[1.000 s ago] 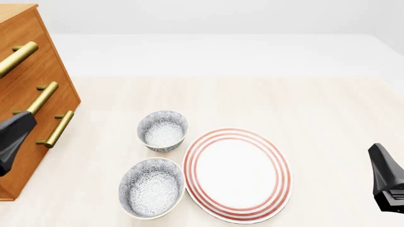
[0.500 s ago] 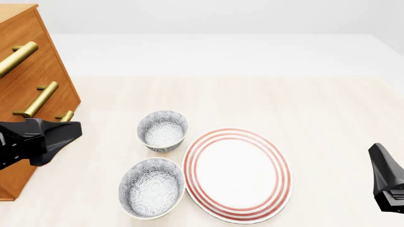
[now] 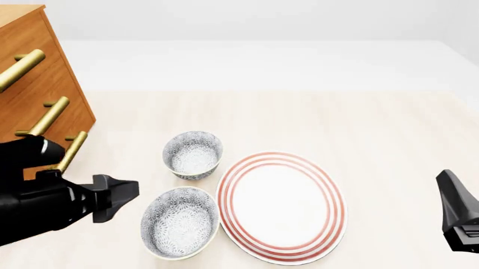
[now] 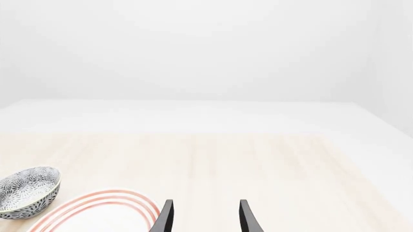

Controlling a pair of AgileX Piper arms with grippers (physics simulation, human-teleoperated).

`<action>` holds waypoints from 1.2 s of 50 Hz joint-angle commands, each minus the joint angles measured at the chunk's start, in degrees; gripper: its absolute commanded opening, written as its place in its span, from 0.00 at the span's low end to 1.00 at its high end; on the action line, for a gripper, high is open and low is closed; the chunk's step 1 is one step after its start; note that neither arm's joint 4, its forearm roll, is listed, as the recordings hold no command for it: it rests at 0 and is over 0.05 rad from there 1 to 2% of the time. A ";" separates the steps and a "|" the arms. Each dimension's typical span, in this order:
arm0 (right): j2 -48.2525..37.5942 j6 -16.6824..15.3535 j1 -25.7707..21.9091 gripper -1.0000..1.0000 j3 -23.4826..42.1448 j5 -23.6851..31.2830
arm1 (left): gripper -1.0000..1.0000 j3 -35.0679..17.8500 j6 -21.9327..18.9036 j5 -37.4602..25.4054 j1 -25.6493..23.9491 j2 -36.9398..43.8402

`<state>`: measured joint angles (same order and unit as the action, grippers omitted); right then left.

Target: Stack the bowl in the middle on the bowl at the back.

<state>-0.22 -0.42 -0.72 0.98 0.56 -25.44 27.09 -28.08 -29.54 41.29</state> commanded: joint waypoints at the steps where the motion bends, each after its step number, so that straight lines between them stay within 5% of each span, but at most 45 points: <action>1: 0.07 -0.20 -0.22 1.00 0.09 -0.01 | 1.00 7.23 2.70 10.05 -1.39 5.23; 18: 0.15 -0.29 -0.22 1.00 0.11 -0.04 | 1.00 9.72 1.88 21.62 -2.64 18.15; 48: 0.17 -0.26 -0.41 1.00 0.18 -0.13 | 1.00 9.08 -2.40 31.46 -0.32 32.95; 49: 0.16 -0.27 -0.45 1.00 0.18 -0.12 | 0.00 9.03 -2.56 31.42 -0.15 32.93; 60: 0.16 -0.33 -0.57 1.00 0.21 -0.15 | 0.00 9.39 -3.64 29.55 1.15 30.66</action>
<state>-0.06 -0.72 -1.19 1.17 0.43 -16.38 24.61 2.05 -29.43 72.34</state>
